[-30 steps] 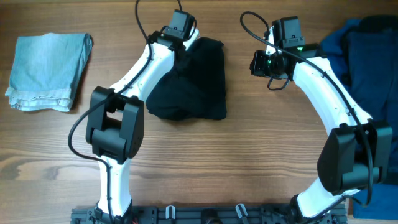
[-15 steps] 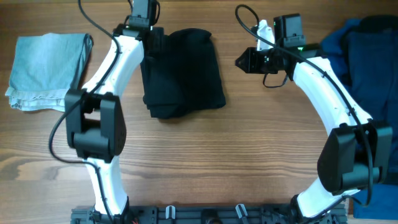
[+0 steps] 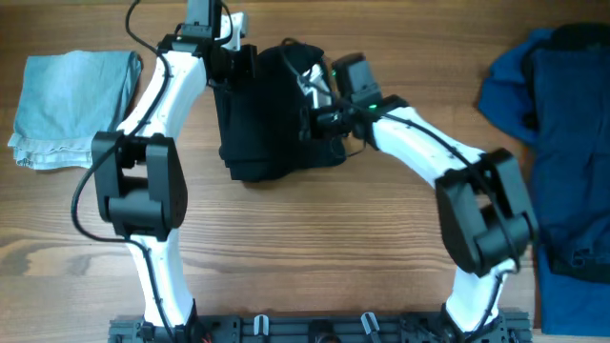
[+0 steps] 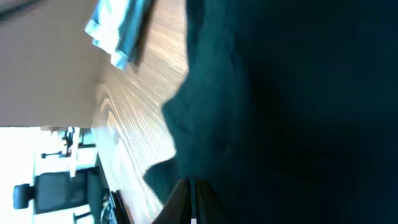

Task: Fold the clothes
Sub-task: 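Grasp the folded black shorts bundle with both grippers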

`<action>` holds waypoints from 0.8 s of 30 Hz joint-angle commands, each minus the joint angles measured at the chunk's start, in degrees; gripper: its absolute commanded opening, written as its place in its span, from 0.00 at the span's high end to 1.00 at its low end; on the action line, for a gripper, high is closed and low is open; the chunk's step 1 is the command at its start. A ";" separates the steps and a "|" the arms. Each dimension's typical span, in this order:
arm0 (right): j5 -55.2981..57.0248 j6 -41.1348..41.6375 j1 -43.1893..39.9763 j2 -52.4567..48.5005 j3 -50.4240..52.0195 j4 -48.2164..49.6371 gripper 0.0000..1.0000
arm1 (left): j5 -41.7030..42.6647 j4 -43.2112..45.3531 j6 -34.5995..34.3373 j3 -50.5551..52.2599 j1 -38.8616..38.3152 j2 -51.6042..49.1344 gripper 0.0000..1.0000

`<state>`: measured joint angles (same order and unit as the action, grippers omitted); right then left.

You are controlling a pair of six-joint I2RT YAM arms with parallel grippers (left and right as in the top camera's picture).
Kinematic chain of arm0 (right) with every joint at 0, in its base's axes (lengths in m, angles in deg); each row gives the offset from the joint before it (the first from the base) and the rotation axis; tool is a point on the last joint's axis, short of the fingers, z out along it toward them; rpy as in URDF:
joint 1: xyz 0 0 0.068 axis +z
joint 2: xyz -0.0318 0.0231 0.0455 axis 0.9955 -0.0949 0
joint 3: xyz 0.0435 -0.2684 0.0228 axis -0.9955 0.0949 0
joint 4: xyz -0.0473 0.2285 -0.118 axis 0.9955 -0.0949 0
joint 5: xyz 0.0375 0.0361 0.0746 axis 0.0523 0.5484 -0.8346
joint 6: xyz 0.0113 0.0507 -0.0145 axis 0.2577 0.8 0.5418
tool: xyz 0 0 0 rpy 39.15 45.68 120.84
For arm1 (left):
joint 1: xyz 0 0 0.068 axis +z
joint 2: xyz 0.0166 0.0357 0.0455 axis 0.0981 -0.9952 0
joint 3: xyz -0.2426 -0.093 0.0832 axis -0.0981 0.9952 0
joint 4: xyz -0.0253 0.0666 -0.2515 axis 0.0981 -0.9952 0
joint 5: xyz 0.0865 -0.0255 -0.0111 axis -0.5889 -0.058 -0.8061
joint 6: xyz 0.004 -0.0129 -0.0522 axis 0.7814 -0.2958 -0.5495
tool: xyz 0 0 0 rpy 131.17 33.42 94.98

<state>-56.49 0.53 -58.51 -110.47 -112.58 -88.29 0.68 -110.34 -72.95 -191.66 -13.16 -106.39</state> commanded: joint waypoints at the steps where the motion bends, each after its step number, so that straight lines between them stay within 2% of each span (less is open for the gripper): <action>1: -0.85 1.81 0.79 -4.76 0.59 0.13 0.96 | 1.29 1.64 -0.31 -0.31 3.04 -4.61 0.96; 4: 2.78 2.08 0.79 -5.51 0.59 -1.64 0.96 | -0.48 6.54 -0.33 -0.31 5.73 -8.46 0.96; 11: 16.61 6.40 0.79 -6.05 0.59 -9.70 0.96 | -1.68 11.78 -0.52 -0.39 7.30 -9.25 0.96; 18: 17.84 9.11 0.79 -8.07 0.59 -9.94 0.96 | -1.73 14.05 -1.95 -0.44 7.45 0.63 0.95; 21: 16.22 9.03 0.79 -7.93 0.57 -9.03 0.96 | -1.95 9.51 -3.15 -0.44 7.45 6.32 0.83; 22: 14.19 9.03 0.66 -7.67 0.57 -8.07 0.96 | -2.36 6.73 -4.33 -0.44 7.45 7.98 0.74; 23: 11.08 9.05 0.57 -7.06 0.37 -6.58 0.96 | -2.34 2.21 -5.25 -0.44 7.43 9.79 0.50; 24: 9.05 9.09 0.57 -6.38 0.11 -5.75 0.96 | -2.34 -0.83 -5.22 -0.44 7.43 10.58 0.30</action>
<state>-43.40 8.96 -57.86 -116.57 -112.17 -96.11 -1.05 -105.05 -75.77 -192.08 -6.21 -100.07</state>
